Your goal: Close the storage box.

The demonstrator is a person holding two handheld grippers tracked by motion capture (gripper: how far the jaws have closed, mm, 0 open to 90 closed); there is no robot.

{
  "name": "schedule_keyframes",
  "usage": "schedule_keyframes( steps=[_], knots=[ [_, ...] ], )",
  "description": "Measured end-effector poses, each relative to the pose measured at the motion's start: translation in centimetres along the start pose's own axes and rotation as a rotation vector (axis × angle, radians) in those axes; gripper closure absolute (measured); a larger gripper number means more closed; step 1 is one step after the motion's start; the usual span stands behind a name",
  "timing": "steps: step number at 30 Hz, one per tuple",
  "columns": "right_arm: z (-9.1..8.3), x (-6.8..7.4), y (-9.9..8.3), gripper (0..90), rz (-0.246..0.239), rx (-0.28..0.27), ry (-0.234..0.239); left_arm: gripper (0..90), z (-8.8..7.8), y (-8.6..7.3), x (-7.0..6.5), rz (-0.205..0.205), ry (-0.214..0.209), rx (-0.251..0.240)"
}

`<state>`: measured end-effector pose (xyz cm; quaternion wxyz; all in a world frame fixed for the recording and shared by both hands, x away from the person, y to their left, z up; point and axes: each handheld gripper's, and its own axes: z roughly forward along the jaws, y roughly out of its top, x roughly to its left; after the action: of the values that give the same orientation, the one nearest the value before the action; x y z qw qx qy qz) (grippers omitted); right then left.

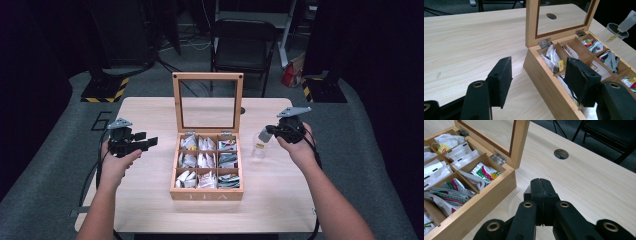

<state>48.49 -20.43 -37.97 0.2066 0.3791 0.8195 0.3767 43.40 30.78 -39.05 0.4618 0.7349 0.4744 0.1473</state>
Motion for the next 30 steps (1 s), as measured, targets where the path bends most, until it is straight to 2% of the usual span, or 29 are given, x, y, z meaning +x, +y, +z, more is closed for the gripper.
schedule_keyframes(
  steps=[11,30],
  knots=[
    [1.4,0.4,-1.0,90.0,0.012,0.018,0.008,38.7,0.0,0.0,0.0,-0.002,0.000,-0.001],
    [3.0,0.3,-2.5,90.0,0.038,0.053,0.007,38.8,0.0,-0.1,0.1,-0.003,0.001,-0.003]
  ],
)
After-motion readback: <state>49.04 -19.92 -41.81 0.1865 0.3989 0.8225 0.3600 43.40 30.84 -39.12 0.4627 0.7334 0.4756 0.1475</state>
